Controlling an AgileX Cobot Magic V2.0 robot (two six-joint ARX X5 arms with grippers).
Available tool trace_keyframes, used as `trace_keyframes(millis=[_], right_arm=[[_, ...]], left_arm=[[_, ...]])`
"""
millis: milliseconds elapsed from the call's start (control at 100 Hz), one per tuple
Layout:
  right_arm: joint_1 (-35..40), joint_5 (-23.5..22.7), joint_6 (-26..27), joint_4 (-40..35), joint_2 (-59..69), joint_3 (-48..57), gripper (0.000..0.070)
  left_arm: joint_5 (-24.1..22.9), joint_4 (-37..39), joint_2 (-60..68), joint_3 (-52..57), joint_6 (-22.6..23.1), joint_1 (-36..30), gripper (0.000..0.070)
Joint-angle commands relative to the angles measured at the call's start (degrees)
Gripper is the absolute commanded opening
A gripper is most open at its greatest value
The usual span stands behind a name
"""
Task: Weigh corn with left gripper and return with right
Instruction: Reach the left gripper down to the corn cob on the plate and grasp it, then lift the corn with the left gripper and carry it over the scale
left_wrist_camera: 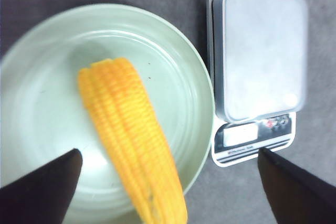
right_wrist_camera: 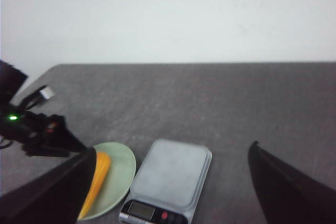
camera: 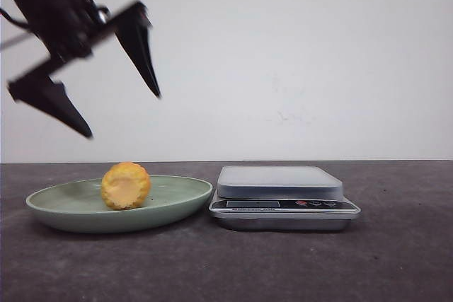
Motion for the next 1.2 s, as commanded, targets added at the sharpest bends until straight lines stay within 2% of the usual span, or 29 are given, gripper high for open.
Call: trace_keyframes(millis=[0, 110, 320, 410, 660, 690, 740, 750, 780, 980, 1190], right_arm=[[0.0, 0.2, 1.4, -0.2, 0.4, 0.5, 0.0585], [0.0, 0.2, 1.4, -1.1, 0.3, 0.5, 0.0585], [0.0, 0.3, 1.6, -4.7, 0.3, 0.5, 0.0585], [0.0, 1.7, 1.8, -6.6, 0.3, 0.5, 0.0585], [0.0, 6.8, 2.3, -12.2, 0.3, 0.5, 0.0585], [0.0, 7.3, 2.3, -12.3, 0.3, 0.5, 0.0585], [0.0, 7.6, 2.7, -12.4, 0.3, 0.5, 0.0585], [0.0, 7.6, 2.8, -12.4, 0.3, 0.5, 0.0585], [0.0, 7.6, 3.0, -12.4, 0.3, 0.5, 0.0585], [0.0, 7.8, 3.1, -12.4, 0.3, 0.5, 0.0585], [0.0, 7.8, 3.1, -12.3, 0.3, 0.5, 0.0585]], left_arm=[[-0.4, 0.9, 3.3, 0.8, -0.2, -1.3, 0.0700], [-2.2, 1.9, 6.8, 0.8, -0.1, -3.4, 0.0700], [-10.5, 3.1, 10.1, 0.8, -0.2, -5.6, 0.0700], [-11.5, 3.9, 10.9, 0.8, -0.2, -5.9, 0.0691], [-11.2, 1.9, 13.3, 0.8, 0.4, -6.3, 0.0364], [-11.1, 1.7, 13.3, 0.8, 1.3, -6.4, 0.0279], [-10.1, 1.5, 13.3, 0.8, 3.5, -6.7, 0.0023], [-9.7, 1.5, 13.3, 0.8, 3.9, -6.8, 0.0000], [-8.6, 1.4, 13.1, 0.8, 4.7, -6.8, 0.0023], [-8.0, 2.7, 9.5, 2.2, 4.0, -7.0, 0.0011], [-8.0, 8.5, 4.5, 9.7, -5.0, -7.6, 0.0011]])
